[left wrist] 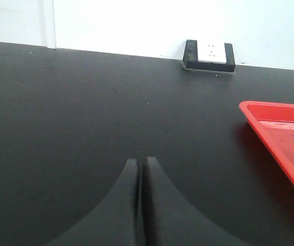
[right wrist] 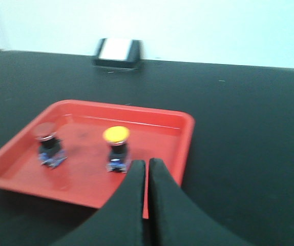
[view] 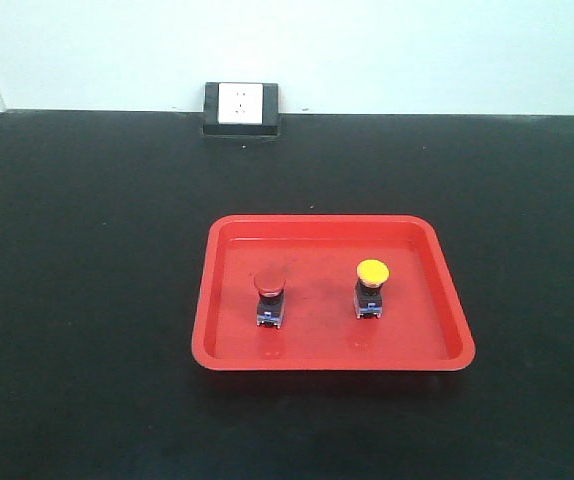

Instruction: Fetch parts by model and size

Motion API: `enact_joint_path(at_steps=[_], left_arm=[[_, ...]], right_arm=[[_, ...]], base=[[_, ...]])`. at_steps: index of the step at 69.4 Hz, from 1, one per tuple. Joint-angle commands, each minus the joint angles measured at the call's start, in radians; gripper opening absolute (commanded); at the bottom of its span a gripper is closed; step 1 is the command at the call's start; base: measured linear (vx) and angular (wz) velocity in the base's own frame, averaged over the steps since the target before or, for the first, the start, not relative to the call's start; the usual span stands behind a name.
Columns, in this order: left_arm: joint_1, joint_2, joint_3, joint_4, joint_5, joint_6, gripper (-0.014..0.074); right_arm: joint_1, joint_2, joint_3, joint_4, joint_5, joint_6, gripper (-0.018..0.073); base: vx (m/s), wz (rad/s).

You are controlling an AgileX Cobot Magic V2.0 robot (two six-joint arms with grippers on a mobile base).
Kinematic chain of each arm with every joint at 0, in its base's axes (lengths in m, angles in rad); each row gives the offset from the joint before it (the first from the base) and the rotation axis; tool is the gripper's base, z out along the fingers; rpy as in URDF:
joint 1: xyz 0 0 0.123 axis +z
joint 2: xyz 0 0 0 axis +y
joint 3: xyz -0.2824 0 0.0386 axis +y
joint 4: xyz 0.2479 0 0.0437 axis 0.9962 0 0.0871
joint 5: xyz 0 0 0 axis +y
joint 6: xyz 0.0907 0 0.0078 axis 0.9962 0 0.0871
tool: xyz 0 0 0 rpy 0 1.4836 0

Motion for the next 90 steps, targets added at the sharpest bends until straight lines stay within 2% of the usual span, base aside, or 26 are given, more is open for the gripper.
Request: enact_joint_path(at_steps=[1,16,22,54,64,90], left_arm=[[-0.001,-0.007,-0.003,-0.010,-0.078,0.001,-0.0007],[-0.001,-0.007,-0.003,-0.010,-0.078,0.001,-0.0007],[-0.001,-0.007,-0.003,-0.010,-0.078,0.001,-0.0007],[-0.001,-0.007,-0.003,-0.010,-0.078,0.001,-0.0007],[-0.001,-0.007,-0.003,-0.010,-0.077,0.001,-0.0007],[-0.001,-0.007,-0.003,-0.010,-0.076,0.001,-0.0007]], right_arm=[[-0.088,0.018,-0.027,0.017,-0.076,-0.038,-0.0009],[-0.247,0.015,-0.003,0.169,-0.104,-0.237,-0.0009],[-0.279,0.003,0.053,0.173,-0.159,-0.222,-0.0009],[-0.283,-0.230,0.282,0.169,-0.281,-0.202,-0.0009],[-0.283,-0.274,0.371,0.170,-0.372,-0.202,-0.0009],[-0.283,-0.273,0.367,0.165,-0.345,-0.204,-0.0009]], base=[[0.00,0.00],[0.00,0.00],[0.00,0.00],[0.00,0.00],[0.00,0.00],[0.00,0.00]])
